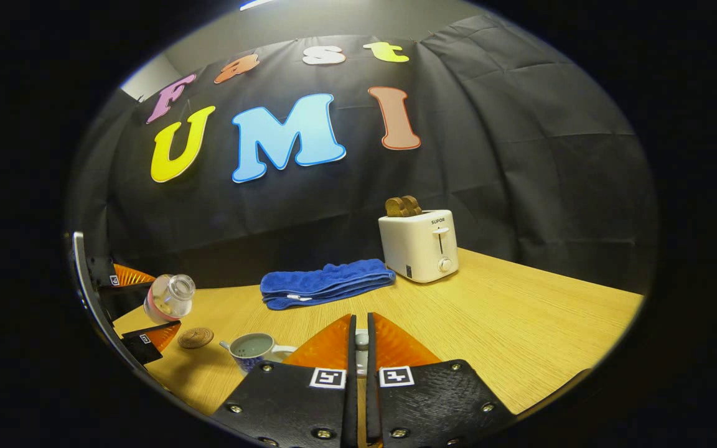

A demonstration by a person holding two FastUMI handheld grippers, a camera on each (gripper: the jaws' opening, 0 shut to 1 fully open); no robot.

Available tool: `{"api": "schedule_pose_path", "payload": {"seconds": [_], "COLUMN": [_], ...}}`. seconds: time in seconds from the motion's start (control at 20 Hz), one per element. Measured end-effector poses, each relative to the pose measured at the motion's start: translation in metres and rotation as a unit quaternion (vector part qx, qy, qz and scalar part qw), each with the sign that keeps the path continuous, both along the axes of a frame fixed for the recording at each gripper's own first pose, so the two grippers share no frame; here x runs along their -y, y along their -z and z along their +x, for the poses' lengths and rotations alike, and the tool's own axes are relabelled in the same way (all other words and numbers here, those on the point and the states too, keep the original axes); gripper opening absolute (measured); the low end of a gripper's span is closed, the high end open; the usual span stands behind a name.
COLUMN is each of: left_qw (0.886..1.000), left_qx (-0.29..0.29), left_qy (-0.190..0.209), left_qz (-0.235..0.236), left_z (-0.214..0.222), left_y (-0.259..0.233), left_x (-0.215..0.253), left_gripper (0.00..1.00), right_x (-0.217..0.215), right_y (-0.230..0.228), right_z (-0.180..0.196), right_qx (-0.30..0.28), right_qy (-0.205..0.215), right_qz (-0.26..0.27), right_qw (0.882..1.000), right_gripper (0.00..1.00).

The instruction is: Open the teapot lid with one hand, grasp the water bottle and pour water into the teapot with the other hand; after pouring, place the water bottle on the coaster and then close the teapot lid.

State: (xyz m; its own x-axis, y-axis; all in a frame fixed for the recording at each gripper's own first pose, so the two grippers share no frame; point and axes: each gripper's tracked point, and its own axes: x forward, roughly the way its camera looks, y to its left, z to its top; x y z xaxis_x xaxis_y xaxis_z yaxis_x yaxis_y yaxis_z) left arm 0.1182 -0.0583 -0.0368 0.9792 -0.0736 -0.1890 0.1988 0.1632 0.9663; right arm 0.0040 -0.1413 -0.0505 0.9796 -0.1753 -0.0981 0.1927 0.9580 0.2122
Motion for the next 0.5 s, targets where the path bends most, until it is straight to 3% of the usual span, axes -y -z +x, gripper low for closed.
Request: {"api": "schedule_pose_path", "payload": {"seconds": [0.5], "left_qw": [0.989], "left_qx": [0.011], "left_qy": [0.024], "left_qz": [0.148], "left_z": [0.001], "left_y": [-0.015], "left_x": [0.002], "left_gripper": [0.86], "right_x": [0.007], "right_y": [-0.003], "right_z": [-0.005], "right_qx": [0.01], "right_qy": [0.004], "right_qz": [0.014], "right_qw": [1.0], "right_gripper": [0.05]}}
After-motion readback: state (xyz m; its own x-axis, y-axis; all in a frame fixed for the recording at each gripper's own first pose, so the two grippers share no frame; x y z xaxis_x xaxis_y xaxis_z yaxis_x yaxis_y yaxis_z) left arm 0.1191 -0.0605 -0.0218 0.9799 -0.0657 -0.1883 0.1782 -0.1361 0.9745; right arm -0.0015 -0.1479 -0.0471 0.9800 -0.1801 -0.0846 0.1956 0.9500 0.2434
